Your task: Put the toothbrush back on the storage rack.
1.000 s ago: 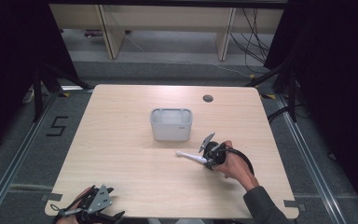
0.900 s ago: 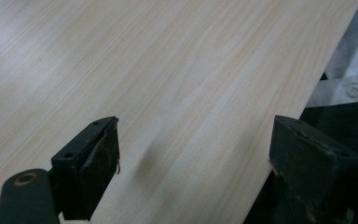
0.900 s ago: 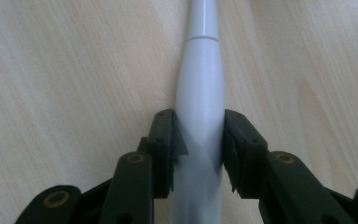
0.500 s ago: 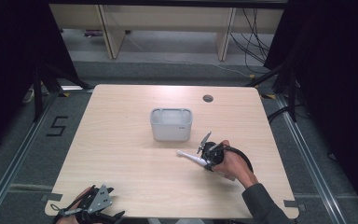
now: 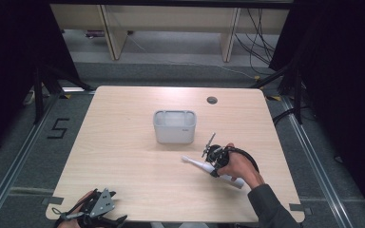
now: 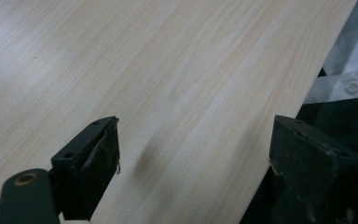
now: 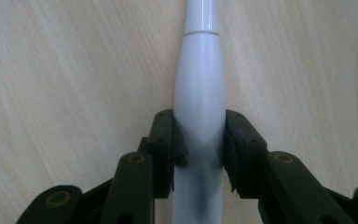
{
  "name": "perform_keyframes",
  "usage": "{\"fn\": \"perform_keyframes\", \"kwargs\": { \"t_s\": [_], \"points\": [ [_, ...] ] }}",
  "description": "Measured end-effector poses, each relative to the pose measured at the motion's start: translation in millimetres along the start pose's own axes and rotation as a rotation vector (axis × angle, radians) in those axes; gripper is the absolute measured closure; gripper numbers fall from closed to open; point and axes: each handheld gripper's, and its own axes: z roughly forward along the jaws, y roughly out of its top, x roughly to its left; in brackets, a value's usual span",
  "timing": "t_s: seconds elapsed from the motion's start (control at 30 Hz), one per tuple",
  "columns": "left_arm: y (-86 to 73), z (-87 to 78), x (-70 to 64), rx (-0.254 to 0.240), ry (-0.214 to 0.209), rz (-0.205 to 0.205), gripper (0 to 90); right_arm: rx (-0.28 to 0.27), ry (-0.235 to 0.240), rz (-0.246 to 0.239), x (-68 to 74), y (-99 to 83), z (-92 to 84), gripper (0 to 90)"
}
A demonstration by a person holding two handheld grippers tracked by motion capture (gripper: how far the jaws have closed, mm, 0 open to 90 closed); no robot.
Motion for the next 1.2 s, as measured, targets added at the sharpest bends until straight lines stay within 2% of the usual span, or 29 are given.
{"fn": "perform_keyframes", "kwargs": {
  "t_s": [0.07,0.1,0.17,0.2,0.27,0.33,0.4,0.43,0.5,0.53,0.67,0.7,0.77,0.83,0.87,0.9,0.93,0.97,1.0,1.03,1.07,1.17,1.2],
  "points": [
    [0.2,0.1,-0.3,-0.005,0.000,0.002,15.9,0.001,-0.002,0.004,0.2,0.2,0.1,66.3],
    [0.2,0.0,-0.5,-0.003,-0.002,0.004,15.9,0.015,-0.013,-0.023,-2.3,0.3,0.1,66.3],
    [-0.2,0.7,-0.7,-0.001,-0.006,0.001,15.9,0.020,0.015,0.000,-1.0,1.5,0.1,66.2],
    [-0.1,0.9,-0.7,-0.003,-0.004,-0.002,15.9,0.022,0.021,-0.014,-3.1,2.6,0.4,66.2],
    [0.3,0.0,-0.5,-0.003,-0.003,0.002,15.9,0.033,0.020,0.007,-0.8,3.4,0.2,66.3],
    [-0.2,0.2,-0.5,0.000,-0.004,0.003,15.9,0.042,0.012,0.004,-0.1,4.9,0.4,66.3],
    [0.0,0.4,-0.2,0.000,-0.001,0.002,15.9,0.067,0.024,0.022,0.4,6.6,-0.2,66.4],
    [0.2,0.0,-0.4,-0.002,-0.002,0.002,15.9,0.061,0.004,0.021,1.1,6.8,0.1,66.4],
    [0.2,-0.6,0.1,0.005,-0.007,0.013,15.9,0.064,0.001,0.003,1.2,7.8,0.3,66.5],
    [-0.2,0.4,-0.4,-0.005,-0.004,-0.004,15.9,0.064,0.000,0.003,1.2,7.9,0.4,66.5],
    [0.2,0.2,-0.4,-0.014,-0.001,-0.005,15.9,0.057,0.001,0.008,1.6,6.9,0.6,66.5],
    [0.0,0.0,-0.4,-0.009,-0.006,-0.001,15.9,0.063,0.008,0.024,2.4,7.0,0.2,66.5],
    [-0.3,0.1,-0.3,-0.003,-0.006,-0.010,15.9,0.058,-0.002,0.009,2.2,5.5,0.1,66.6],
    [0.1,-0.1,0.4,-0.009,-0.002,-0.006,15.9,0.045,-0.014,0.025,3.7,3.1,-0.3,66.6],
    [0.1,0.0,0.0,-0.011,-0.003,-0.006,15.9,0.040,-0.011,0.011,3.0,2.2,-0.5,66.7],
    [-0.2,0.2,-0.2,-0.009,-0.004,-0.009,15.9,0.030,-0.030,0.010,2.9,-0.1,-0.5,66.7],
    [-0.2,0.2,0.4,-0.004,-0.004,-0.005,15.9,0.015,-0.027,-0.013,1.6,-1.6,-0.3,66.7],
    [-0.4,0.6,0.0,-0.004,-0.001,-0.017,15.9,0.011,-0.040,0.009,3.7,-2.8,-3.4,66.7],
    [0.0,0.5,0.2,-0.013,0.002,-0.012,15.9,-0.017,-0.032,0.004,4.2,-5.3,-7.6,66.7],
    [0.3,-0.4,0.8,-0.003,-0.003,0.001,15.9,-0.017,-0.032,0.004,4.2,-5.3,-7.6,66.7],
    [0.0,0.1,-0.1,-0.009,-0.004,-0.007,15.9,-0.046,-0.037,0.039,7.8,-9.6,-15.5,66.8],
    [0.0,-0.2,1.2,0.001,0.001,0.002,15.9,-0.074,-0.035,0.029,8.1,-12.7,-21.7,66.8],
    [0.1,0.0,0.9,-0.007,0.000,-0.005,15.9,-0.106,-0.037,0.021,8.2,-14.2,-23.3,66.8]
  ]
}}
